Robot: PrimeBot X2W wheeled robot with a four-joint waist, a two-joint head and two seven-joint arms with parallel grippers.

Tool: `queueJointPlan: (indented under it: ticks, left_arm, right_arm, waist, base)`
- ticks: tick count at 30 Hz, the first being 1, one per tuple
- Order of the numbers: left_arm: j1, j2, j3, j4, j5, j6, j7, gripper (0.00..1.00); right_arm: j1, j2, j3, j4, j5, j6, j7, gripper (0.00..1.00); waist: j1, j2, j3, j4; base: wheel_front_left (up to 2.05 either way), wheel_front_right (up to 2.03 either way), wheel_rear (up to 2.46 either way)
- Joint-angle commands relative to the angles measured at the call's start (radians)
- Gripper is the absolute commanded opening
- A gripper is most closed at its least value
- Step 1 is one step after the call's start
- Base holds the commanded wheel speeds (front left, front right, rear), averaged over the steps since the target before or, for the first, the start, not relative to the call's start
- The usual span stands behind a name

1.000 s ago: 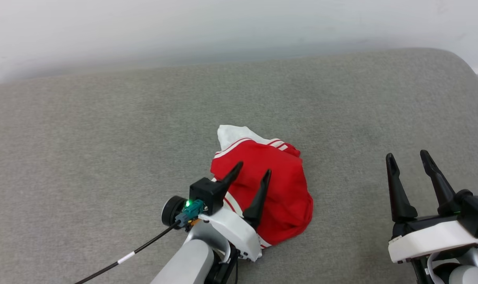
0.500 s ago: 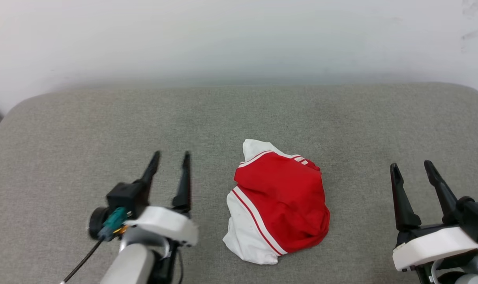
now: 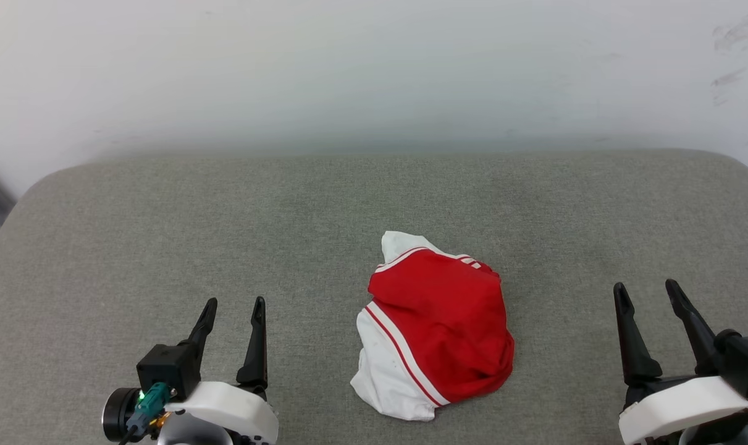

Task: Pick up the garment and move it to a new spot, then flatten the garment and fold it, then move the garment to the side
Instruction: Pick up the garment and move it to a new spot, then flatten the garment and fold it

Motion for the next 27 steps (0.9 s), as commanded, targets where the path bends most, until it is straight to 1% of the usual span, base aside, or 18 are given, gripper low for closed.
queueJointPlan:
  ticks: [1,14,17,21,27]
  left_arm:
    - [0.015,0.003,-0.002,-0.014,0.001,0.007,0.005,1.0]
    - [-0.013,0.006,-0.013,-0.036,0.003,0.018,0.028,1.0]
    - [-0.056,0.011,-0.026,-0.037,0.007,0.005,0.061,1.0]
    - [-0.158,0.017,-0.075,-0.04,0.004,-0.036,0.177,1.0]
    - [-0.29,0.025,-0.173,0.004,-0.023,-0.115,0.451,1.0]
  right_arm:
    - [0.013,0.002,0.001,-0.007,0.003,-0.001,0.004,1.0]
    - [-0.003,0.002,0.009,-0.016,0.005,-0.001,0.006,1.0]
    - [-0.002,0.002,0.002,-0.021,0.005,-0.001,0.009,1.0]
    - [-0.018,0.002,0.003,-0.034,-0.003,-0.001,0.014,1.0]
    - [-0.054,0.002,0.022,-0.043,-0.006,-0.001,0.011,1.0]
  waist:
    - [0.0,-0.0001,-0.001,0.001]
    - [0.0,-0.0001,0.006,0.002]
    - [0.0,-0.0001,0.014,0.012]
    - [0.0,-0.0001,0.045,0.024]
    - [0.0,-0.0001,0.111,0.011]
  base:
    - [0.0,0.0,0.0]
    - [0.0,0.0,0.0]
    - [0.0,0.0,0.0]
    - [0.0,0.0,0.0]
    - [0.0,0.0,0.0]
